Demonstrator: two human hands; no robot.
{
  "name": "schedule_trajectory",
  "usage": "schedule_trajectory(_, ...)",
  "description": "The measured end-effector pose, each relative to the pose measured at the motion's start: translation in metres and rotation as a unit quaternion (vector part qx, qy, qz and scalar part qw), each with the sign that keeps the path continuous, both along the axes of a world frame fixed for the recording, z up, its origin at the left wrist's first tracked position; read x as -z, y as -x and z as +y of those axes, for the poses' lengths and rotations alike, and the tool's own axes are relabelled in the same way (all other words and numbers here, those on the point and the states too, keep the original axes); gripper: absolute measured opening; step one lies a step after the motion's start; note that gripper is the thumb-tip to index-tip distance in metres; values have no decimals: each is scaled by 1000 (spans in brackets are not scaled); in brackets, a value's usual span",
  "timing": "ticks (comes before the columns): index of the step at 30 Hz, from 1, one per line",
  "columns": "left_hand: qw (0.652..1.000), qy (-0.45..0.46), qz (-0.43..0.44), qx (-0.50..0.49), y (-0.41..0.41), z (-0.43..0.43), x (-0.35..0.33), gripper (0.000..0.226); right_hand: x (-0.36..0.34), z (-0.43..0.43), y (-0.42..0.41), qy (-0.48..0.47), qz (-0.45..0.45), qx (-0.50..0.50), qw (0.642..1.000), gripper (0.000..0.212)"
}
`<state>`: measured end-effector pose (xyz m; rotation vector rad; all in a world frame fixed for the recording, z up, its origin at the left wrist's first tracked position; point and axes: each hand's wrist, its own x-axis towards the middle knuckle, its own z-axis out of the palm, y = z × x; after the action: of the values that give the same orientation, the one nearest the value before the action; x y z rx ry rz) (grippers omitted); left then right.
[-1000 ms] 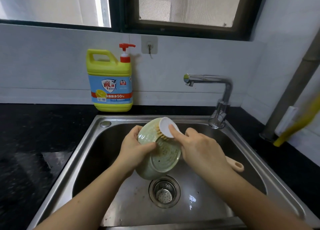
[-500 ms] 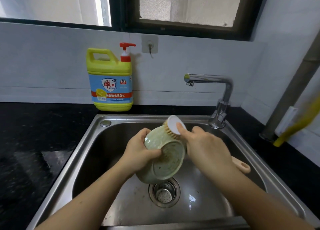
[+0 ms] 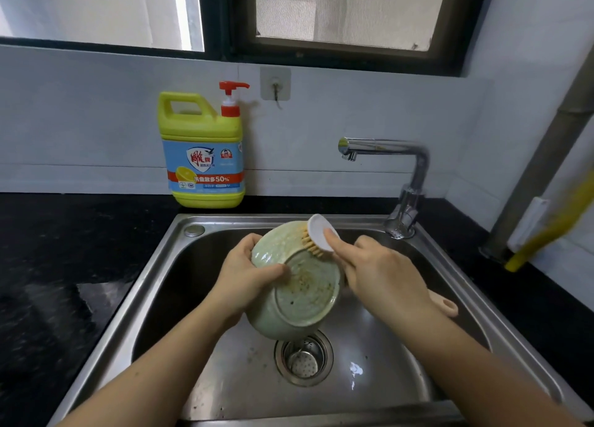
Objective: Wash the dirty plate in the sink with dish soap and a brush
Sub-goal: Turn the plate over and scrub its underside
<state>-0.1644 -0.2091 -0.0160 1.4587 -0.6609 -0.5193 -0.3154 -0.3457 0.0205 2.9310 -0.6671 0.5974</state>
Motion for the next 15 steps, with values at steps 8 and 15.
schedule_trajectory(8, 991, 77, 76, -77, -10, 3, -3, 41, 11, -20, 5, -29, 89, 84, 992, 43)
schedule_trajectory(15, 996, 44, 70, 15, -8, 4, -4, 47, 5, -15, 4, -51, -58, 16, 997, 47)
